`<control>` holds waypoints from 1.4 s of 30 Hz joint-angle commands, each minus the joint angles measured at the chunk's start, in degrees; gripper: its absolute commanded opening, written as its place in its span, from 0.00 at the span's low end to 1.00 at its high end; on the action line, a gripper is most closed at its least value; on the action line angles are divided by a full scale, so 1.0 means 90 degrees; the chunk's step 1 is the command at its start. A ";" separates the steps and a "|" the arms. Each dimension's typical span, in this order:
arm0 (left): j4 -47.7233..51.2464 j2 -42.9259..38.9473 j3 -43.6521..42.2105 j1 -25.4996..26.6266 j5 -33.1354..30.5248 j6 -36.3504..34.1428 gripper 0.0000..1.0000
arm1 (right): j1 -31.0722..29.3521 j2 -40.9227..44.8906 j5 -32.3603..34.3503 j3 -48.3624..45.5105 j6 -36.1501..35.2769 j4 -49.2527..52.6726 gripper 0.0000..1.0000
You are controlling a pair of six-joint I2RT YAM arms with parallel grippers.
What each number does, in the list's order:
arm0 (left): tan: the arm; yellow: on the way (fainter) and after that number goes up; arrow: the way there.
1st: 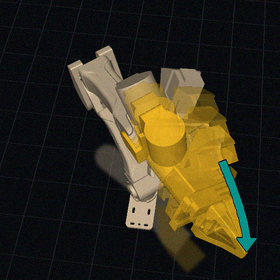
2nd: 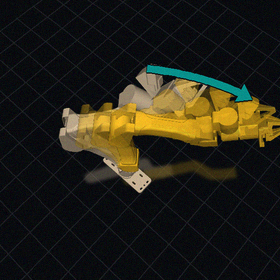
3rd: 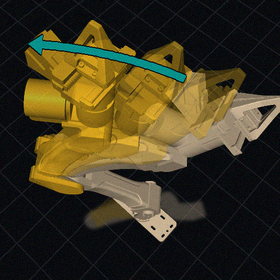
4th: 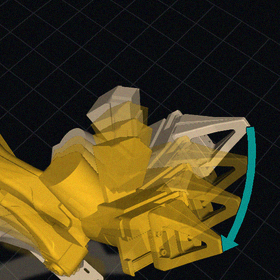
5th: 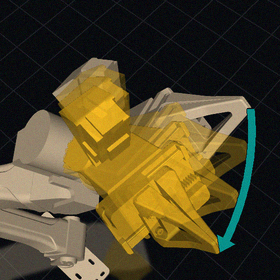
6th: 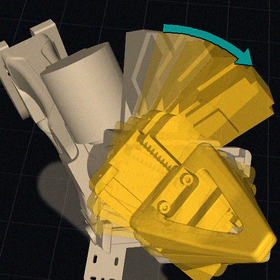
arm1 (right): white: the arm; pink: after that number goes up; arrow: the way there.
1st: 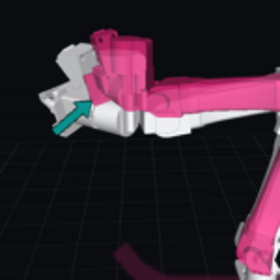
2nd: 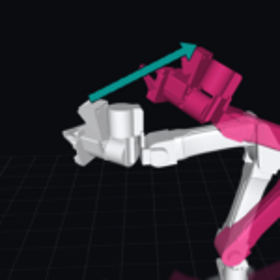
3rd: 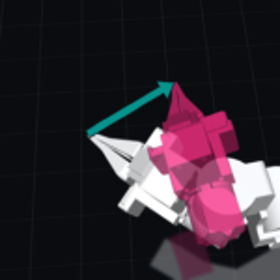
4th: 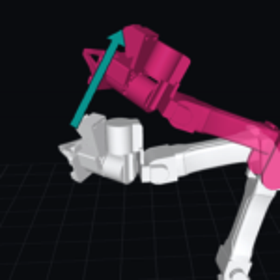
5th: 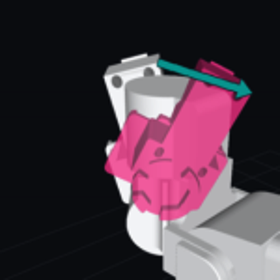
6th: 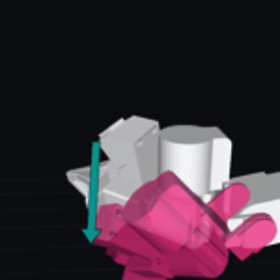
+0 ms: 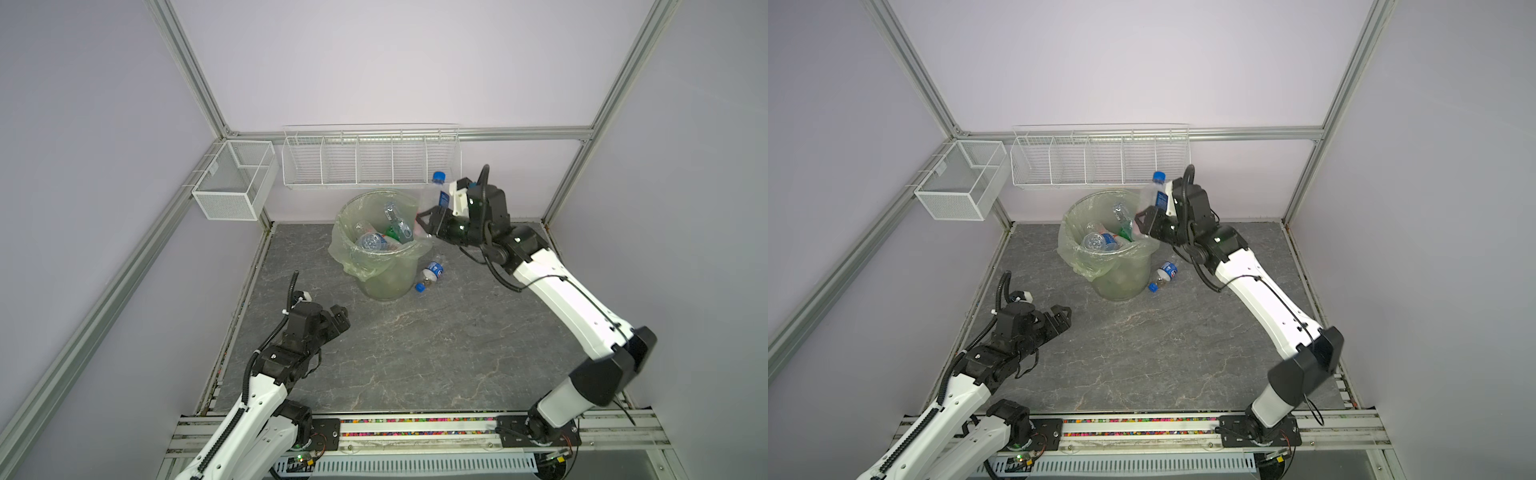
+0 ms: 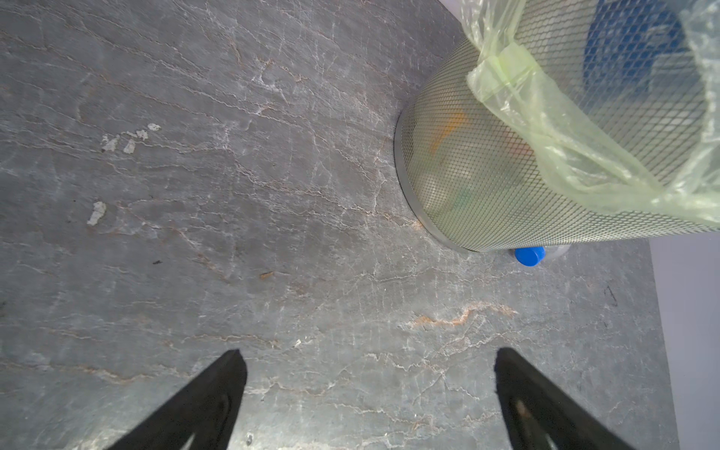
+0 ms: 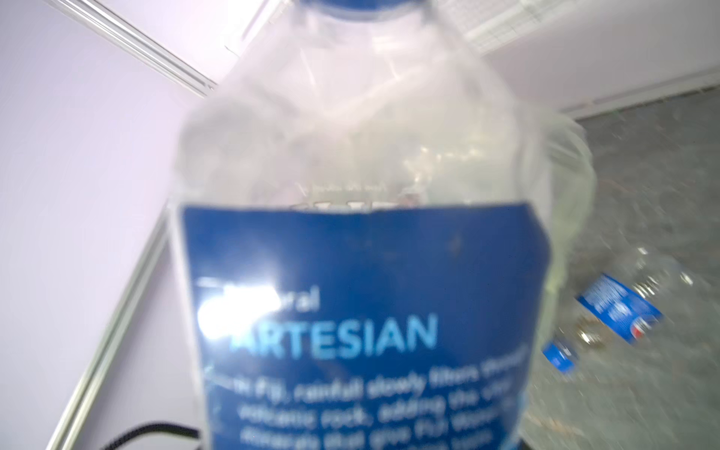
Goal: Throw the plastic bottles in the bin
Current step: 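Carry the Artesian bottle over the bin and open the right gripper, then move the right gripper down to the Pepsi bottle beside the bin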
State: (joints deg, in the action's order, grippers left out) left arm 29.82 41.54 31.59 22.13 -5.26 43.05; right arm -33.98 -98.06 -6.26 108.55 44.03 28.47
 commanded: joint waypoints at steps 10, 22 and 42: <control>0.0427 -0.0405 0.0191 -0.0022 0.0020 -0.0041 0.99 | -0.0389 -0.0789 0.0688 0.1433 -0.0287 0.1696 0.88; 0.0171 -0.0397 0.0184 -0.0018 0.0072 -0.0038 0.99 | -0.0087 0.2492 0.1379 -0.2609 -0.0513 0.0771 0.88; -0.0273 -0.0817 -0.0228 0.0377 0.0567 0.0314 0.99 | 0.0452 0.3631 0.0912 -0.5583 -0.0548 0.0630 0.88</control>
State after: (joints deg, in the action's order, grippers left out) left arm 28.60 34.81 30.94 23.90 0.01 44.91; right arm -30.35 -66.22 3.33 60.27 38.96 36.05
